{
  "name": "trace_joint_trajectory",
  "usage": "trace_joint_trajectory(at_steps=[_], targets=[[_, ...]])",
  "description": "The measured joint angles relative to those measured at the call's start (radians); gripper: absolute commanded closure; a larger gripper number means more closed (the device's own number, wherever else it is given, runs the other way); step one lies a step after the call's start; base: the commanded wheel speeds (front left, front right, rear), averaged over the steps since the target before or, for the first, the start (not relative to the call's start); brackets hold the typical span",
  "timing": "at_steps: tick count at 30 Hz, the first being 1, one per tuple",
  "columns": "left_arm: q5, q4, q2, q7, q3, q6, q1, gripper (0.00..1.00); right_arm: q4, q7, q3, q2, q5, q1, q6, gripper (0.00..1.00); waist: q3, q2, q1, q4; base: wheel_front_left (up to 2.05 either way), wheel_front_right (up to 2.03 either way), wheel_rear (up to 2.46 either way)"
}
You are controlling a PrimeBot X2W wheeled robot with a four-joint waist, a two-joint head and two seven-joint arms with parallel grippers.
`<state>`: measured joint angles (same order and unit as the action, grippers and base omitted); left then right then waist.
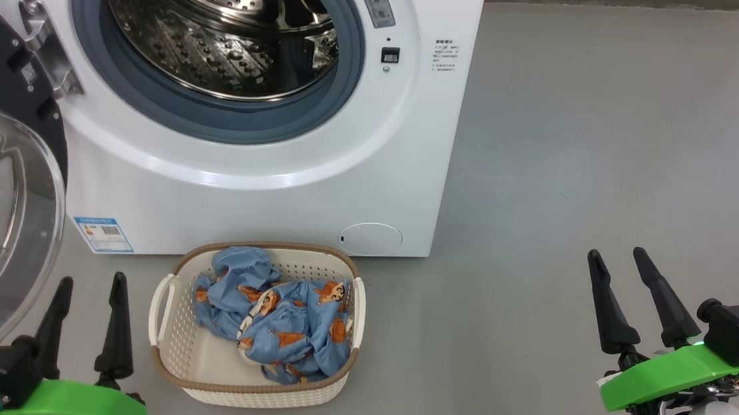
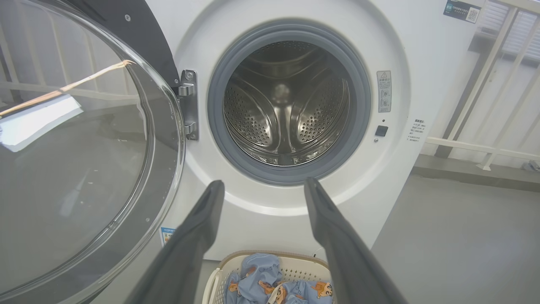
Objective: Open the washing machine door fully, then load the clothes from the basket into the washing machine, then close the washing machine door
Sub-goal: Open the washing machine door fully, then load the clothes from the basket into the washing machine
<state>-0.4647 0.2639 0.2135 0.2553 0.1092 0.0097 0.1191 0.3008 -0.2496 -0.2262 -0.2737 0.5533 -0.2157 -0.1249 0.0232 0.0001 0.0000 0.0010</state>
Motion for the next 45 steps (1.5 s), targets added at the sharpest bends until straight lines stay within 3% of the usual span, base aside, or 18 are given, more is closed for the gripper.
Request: trace_joint_trajectory(at_steps=[33,45], targets=[[0.010,0.000,-0.012,0.000,-0.004,-0.002,0.000,0.00,0.000,0.000,-0.008,-0.004,0.000,0.000,0.000,0.00,0.001,-0.0001,0.0000,0.010,1.04,-1.04,0.00],[0.010,0.000,-0.012,0.000,-0.004,-0.010,0.000,0.00,0.001,0.000,-0.014,-0.005,0.000,0.000,0.000,0.00,0.006,0.0000,0.0000,0.010,0.24,-0.24,0.00]])
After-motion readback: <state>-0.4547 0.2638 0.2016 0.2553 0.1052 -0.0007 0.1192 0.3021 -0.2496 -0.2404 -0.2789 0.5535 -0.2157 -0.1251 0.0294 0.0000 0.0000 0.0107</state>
